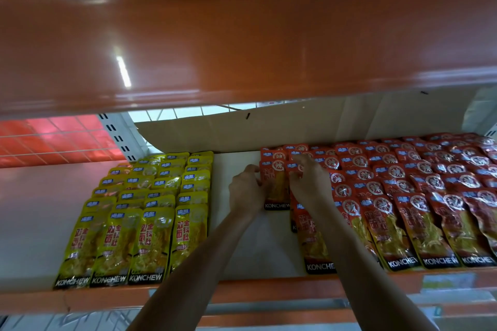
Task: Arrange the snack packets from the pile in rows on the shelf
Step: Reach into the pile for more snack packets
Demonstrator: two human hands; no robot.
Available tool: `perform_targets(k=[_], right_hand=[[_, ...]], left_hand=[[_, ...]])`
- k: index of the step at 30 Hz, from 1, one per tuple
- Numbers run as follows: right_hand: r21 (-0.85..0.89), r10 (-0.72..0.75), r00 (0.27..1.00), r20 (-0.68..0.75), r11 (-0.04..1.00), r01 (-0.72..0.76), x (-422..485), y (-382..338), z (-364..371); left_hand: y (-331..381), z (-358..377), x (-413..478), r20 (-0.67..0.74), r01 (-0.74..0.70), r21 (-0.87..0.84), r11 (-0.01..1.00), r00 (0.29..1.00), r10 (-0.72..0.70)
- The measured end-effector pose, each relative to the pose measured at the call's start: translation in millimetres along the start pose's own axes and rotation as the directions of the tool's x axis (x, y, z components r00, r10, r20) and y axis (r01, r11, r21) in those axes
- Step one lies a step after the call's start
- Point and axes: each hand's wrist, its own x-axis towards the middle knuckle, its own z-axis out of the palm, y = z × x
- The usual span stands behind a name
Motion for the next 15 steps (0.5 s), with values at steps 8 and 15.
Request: perform_targets(k=[8,15], right_hand=[[-0.043,-0.144,0.988,0.050,0.988,0.146,-4,-30,34],[-0.064,-0.286,0.942,0.175,0.951,0.301,-22,-87,82]], left_hand=[[-12,-26,-4,-0.090,-0.230,0.121,0.966,0.966,0.241],[-57,-88,-5,-0.227,-0.216,0.261,0.941,0.934,0.277]])
